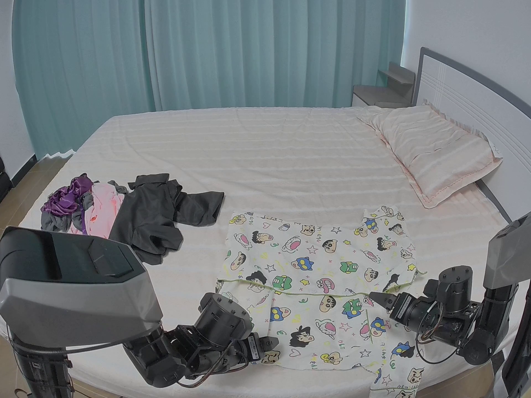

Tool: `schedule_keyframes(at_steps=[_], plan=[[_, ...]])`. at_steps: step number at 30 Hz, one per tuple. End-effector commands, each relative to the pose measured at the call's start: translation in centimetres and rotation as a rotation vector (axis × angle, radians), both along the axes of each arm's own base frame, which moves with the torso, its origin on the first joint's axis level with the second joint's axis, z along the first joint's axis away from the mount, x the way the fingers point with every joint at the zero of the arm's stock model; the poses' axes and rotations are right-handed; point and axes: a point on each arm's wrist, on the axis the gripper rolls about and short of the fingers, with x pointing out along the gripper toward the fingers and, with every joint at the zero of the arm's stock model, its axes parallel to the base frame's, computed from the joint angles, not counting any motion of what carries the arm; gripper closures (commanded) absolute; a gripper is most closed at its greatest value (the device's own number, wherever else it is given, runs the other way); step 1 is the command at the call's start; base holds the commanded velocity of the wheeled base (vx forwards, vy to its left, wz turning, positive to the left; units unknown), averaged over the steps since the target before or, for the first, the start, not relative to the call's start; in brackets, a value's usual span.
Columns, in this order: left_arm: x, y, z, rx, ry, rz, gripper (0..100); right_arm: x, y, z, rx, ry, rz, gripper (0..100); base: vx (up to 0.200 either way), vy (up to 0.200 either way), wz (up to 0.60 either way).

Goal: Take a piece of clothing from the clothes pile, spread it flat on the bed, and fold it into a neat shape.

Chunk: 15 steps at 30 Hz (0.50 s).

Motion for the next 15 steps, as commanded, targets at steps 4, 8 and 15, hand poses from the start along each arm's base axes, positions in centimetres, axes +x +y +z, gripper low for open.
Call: schedule_keyframes(at_steps=[4, 8, 15], plan=[[-1.2, -0.2, -0.2, 0.017, 0.016, -0.032, 0, 0.0, 0.0, 0.0, 0.000, -0.001, 0.000, 0, 0.000, 0.000, 0.00], [-2.2, 0.0, -0.4, 0.040, 0.029, -0.049, 0, 0.0, 0.0, 0.0, 0.000, -0.001, 0.000, 0, 0.000, 0.000, 0.00], [-2.6, 0.3, -0.6, 0.062, 0.046, -0.050, 0, 0.0, 0.0, 0.0, 0.001, -0.002, 0.000, 0, 0.000, 0.000, 0.00]])
